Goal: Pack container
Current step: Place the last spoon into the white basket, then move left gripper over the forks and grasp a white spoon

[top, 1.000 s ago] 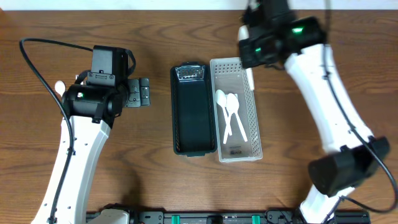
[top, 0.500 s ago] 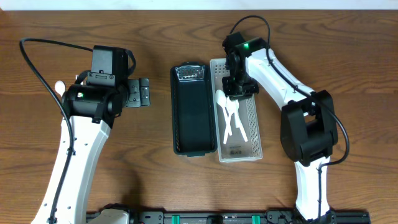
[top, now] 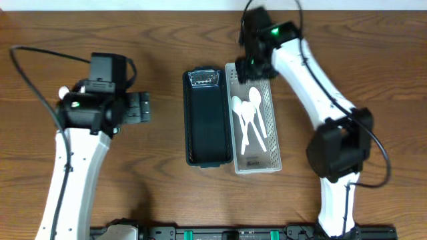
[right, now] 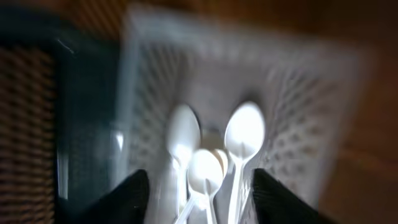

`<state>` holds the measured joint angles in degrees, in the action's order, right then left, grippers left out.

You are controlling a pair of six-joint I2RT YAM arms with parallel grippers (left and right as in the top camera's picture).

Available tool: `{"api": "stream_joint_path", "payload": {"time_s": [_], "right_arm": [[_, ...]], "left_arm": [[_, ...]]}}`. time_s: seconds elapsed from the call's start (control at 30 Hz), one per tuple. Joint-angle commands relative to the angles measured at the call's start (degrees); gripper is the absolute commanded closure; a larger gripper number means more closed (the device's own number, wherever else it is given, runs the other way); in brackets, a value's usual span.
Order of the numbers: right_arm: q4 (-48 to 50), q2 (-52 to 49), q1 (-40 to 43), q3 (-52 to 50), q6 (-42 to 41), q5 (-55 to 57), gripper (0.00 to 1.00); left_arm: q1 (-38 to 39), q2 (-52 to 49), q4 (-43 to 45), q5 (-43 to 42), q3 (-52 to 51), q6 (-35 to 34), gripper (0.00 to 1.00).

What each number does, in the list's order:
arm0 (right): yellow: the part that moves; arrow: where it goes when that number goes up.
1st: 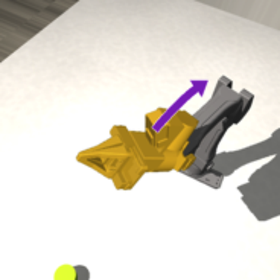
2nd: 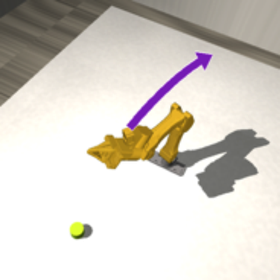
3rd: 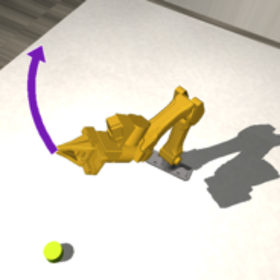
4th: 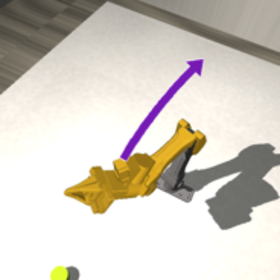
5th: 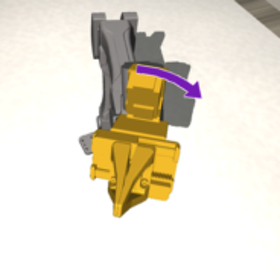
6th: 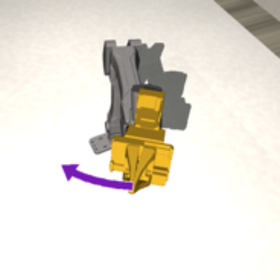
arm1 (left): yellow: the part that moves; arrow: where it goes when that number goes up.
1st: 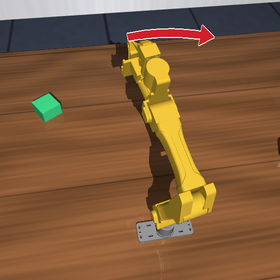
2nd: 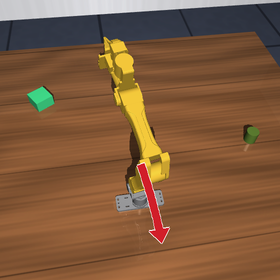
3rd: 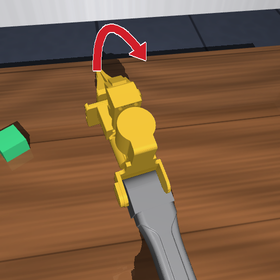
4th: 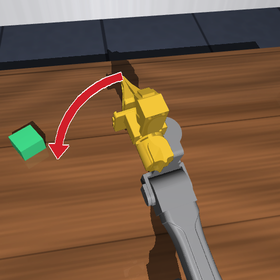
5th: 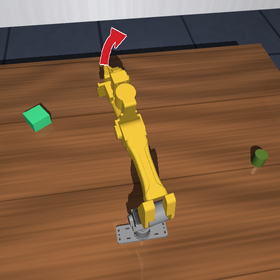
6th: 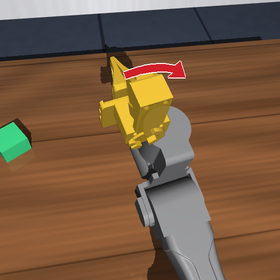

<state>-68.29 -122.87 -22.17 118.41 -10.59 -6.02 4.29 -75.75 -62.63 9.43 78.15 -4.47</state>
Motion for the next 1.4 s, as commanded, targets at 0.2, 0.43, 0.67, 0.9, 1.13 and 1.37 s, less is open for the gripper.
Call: {"api": "stream_joint_path", "payload": {"time_s": [0.2,0.43,0.67,0.9,1.13,1.37], "right_arm": [[-4.2,12.1,9.0,8.5,3.0,0.2,0.37],[-13.5,12.5,15.0,8.3,3.0,0.2,0.39],[-16.7,12.5,15.7,8.3,3.0,0.2,0.39],[-17.5,12.5,15.7,8.3,2.9,0.2,0.42],[-17.8,12.5,15.7,8.3,1.2,0.2,0.43],[-17.9,12.5,15.2,8.3,0.9,0.2,0.43]], "left_arm": [[-18.7,-0.6,1.7,1.6,11.7,4.0,0.02],[-31.7,-12.3,9.6,1.2,13.8,3.5,0.02],[-34.3,-30.4,10.7,-1.7,17.4,2.2,0.02],[-34.3,-43.4,11.8,-4.1,23.4,1.2,0.02],[-34.3,-48.4,17.4,-4.8,23.6,1.2,0.02],[-34.3,-50.7,20.8,-9.4,24.2,1.6,0.02]]}}
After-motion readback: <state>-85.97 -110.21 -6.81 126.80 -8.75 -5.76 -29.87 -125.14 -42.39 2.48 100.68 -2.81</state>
